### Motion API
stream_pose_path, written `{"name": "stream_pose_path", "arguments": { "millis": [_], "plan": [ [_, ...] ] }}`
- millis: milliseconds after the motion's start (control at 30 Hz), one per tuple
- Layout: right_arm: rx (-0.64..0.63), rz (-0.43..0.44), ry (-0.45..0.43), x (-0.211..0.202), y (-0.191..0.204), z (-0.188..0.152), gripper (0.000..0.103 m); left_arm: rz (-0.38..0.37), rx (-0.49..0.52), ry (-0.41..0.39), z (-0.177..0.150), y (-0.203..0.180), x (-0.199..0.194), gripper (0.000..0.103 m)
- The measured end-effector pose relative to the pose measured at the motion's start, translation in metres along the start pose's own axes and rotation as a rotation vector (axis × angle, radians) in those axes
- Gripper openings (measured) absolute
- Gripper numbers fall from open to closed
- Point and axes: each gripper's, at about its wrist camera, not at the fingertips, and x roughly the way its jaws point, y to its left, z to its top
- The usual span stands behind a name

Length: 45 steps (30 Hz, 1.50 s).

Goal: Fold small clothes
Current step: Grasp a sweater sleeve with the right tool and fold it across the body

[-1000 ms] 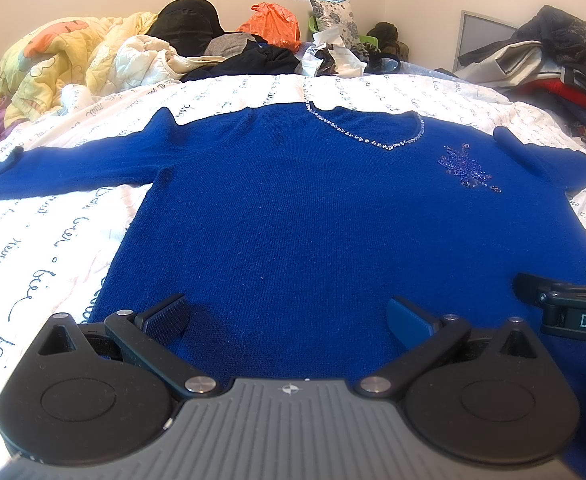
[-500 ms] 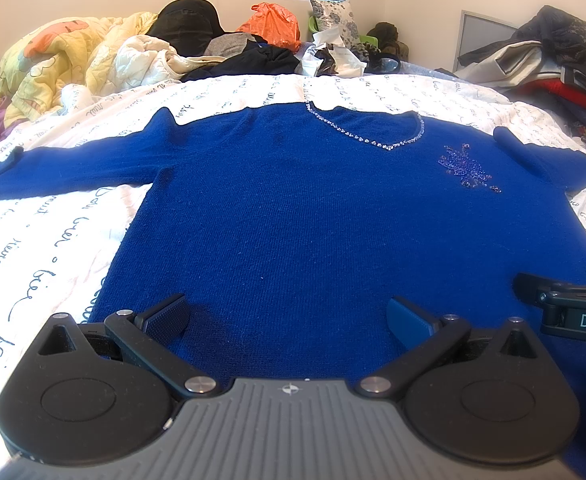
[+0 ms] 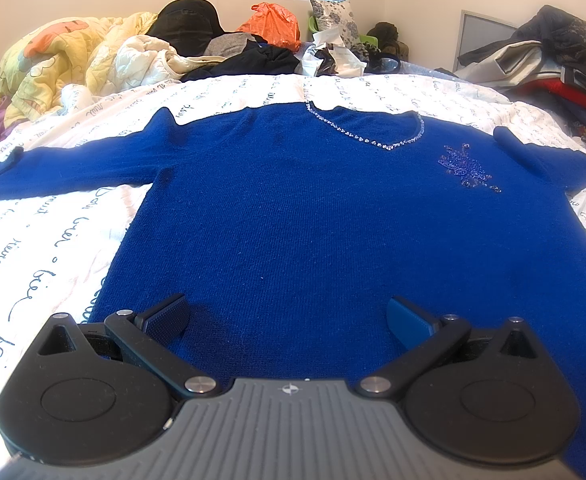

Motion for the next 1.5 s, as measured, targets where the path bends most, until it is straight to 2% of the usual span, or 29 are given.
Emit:
{"name": "stream_pose_path", "arguments": {
  "millis": [100,200,267,300,367,433,667,700,733,767,800,900,967,1067,1167,1200,1233,1267,1300,1367,1433,1500],
  "plan": [
    [0.272,0.012,-0.095,0.006,-0.096,0.055,0.103,-0.001,-0.001,0.000,0.000,0.000,0.000,0.103],
    [0.567,-0.052,-0.141,0.024,-0.195,0.093,0.103,0.000,-0.001,0.000,0.000,0.000,0.000,0.103],
    [0.648,-0.097,-0.166,0.039,-0.239,0.108,0.097,0.000,-0.001,0.000,0.000,0.000,0.000,0.103],
    [0.668,-0.131,-0.155,0.050,-0.255,0.115,0.090,0.000,-0.001,0.000,0.000,0.000,0.000,0.103],
    [0.672,-0.188,-0.115,0.071,-0.271,0.121,0.079,-0.001,-0.001,0.000,0.000,0.000,0.000,0.103],
    [0.653,-0.196,-0.072,0.095,-0.275,0.122,0.066,-0.001,-0.001,0.000,0.000,0.000,0.000,0.103],
    [0.506,-0.166,-0.053,0.123,-0.255,0.132,0.064,-0.001,-0.003,0.000,0.000,0.000,0.000,0.103],
    [0.483,-0.179,-0.046,0.125,-0.253,0.135,0.054,-0.001,-0.004,-0.001,0.001,0.000,0.000,0.103],
    [0.464,-0.203,-0.023,0.130,-0.254,0.136,0.020,-0.001,-0.004,-0.001,0.001,0.000,0.000,0.103],
    [0.462,-0.223,0.002,0.138,-0.258,0.137,0.007,-0.001,-0.004,-0.001,0.001,0.000,0.000,0.103],
    [0.471,-0.227,-0.011,0.138,-0.260,0.136,0.006,-0.002,-0.005,-0.001,0.001,0.000,0.000,0.103],
    [0.467,-0.229,-0.075,0.128,-0.245,0.138,0.005,-0.005,-0.011,-0.002,0.001,0.001,0.001,0.103],
    [0.375,-0.167,-0.106,0.124,-0.203,0.143,0.005,-0.007,-0.014,-0.003,0.002,0.001,0.001,0.103],
    [0.116,-0.006,-0.114,0.118,-0.092,0.142,0.005,-0.010,-0.019,-0.005,0.002,0.002,0.001,0.103],
    [-0.094,0.214,-0.043,0.120,0.035,0.100,0.006,-0.010,-0.018,-0.005,0.002,0.002,0.002,0.103],
    [-0.151,0.294,0.028,0.126,0.072,0.077,0.020,-0.011,-0.017,-0.005,0.002,0.003,0.001,0.103],
    [-0.196,0.359,0.120,0.133,0.102,0.052,0.055,-0.016,-0.019,-0.006,0.002,0.003,0.001,0.103],
    [-0.219,0.387,0.201,0.139,0.124,0.028,0.073,-0.026,-0.023,-0.008,0.002,0.005,0.000,0.103],
    [-0.224,0.395,0.235,0.140,0.137,0.007,0.084,-0.052,-0.037,-0.014,0.002,0.009,-0.001,0.103],
    [-0.236,0.396,0.228,0.130,0.144,-0.023,0.083,-0.134,-0.102,-0.031,0.004,0.024,-0.006,0.103],
    [-0.264,0.377,0.177,0.110,0.137,-0.041,0.083,-0.207,-0.232,-0.065,0.012,0.043,-0.015,0.103],
    [-0.307,0.302,0.122,0.090,0.122,-0.054,0.084,-0.225,-0.363,-0.092,0.029,0.059,-0.017,0.103]
  ]
}}
